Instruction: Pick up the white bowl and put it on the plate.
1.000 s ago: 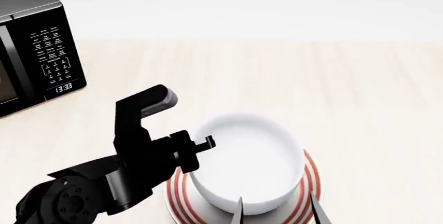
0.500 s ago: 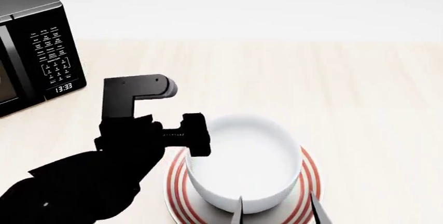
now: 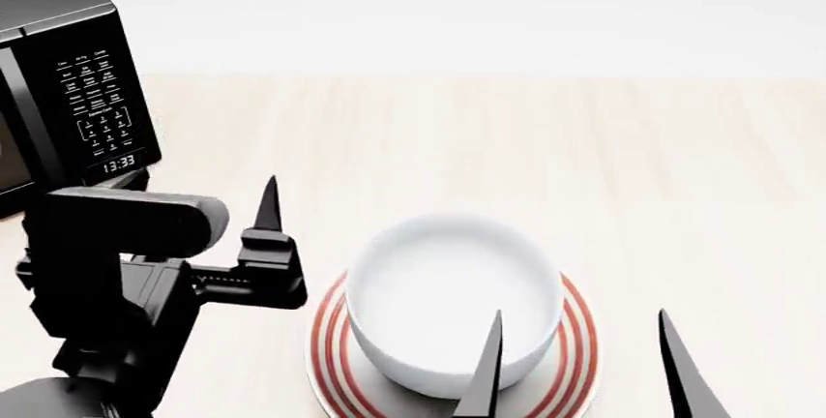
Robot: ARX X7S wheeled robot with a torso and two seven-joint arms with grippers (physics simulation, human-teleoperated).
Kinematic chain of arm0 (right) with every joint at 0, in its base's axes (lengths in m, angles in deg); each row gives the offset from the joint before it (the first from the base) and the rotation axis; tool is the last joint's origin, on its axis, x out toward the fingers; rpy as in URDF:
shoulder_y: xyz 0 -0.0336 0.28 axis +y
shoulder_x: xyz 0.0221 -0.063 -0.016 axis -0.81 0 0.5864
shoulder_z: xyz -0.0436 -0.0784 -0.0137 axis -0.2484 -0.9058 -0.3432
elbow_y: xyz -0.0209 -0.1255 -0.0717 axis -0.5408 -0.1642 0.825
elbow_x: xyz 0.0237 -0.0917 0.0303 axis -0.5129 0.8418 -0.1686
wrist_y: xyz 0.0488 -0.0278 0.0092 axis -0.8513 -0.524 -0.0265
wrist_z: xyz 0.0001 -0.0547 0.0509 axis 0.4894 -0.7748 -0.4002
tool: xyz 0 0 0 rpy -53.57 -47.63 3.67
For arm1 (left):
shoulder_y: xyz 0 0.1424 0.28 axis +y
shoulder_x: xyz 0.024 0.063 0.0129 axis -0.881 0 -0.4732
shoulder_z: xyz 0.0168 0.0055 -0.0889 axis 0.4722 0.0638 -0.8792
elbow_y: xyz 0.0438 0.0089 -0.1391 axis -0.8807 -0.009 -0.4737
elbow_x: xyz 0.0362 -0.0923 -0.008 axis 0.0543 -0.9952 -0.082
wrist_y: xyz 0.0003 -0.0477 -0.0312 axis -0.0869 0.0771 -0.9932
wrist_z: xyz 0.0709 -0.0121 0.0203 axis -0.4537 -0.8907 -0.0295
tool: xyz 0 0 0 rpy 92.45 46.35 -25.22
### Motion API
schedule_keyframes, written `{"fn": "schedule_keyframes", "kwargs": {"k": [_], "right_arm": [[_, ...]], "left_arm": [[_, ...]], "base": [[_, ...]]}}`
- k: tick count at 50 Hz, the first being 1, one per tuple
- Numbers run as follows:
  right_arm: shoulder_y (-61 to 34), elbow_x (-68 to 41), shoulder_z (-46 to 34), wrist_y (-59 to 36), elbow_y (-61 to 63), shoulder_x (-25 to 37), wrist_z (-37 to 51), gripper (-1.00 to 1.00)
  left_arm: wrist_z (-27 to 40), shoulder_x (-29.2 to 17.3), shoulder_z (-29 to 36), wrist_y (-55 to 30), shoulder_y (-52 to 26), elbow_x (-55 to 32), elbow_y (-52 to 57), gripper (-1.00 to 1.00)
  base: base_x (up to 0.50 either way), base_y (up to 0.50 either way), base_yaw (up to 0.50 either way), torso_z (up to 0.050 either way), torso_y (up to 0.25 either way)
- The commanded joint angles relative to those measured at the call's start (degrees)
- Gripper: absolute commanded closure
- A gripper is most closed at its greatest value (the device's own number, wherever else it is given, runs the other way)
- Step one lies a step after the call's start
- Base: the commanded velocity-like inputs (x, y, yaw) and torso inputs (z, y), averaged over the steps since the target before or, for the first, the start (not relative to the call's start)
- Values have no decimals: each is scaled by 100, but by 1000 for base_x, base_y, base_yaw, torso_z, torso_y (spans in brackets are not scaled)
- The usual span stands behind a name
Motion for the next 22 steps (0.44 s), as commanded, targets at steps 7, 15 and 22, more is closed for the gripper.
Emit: {"fn": "schedule_keyframes", "kwargs": {"k": [7,15,22], "right_arm": [[-87,42,209,-829,1447,239,248,-100],[-1385,-1021,-1567,-10,1548,2468,2839,-100],[-4105,-1469,-4790,745,1548,3667,4846,-100]], "left_arm": [[891,-1137,28,61,625,645,2041,-100],[1306,-1608,-19,23,880,817,2972,-100],[1611,-1823,3,-66,999,1084,3510,-100]], "base": [[0,0,0,0,0],[0,0,0,0,0],[0,0,0,0,0]]}}
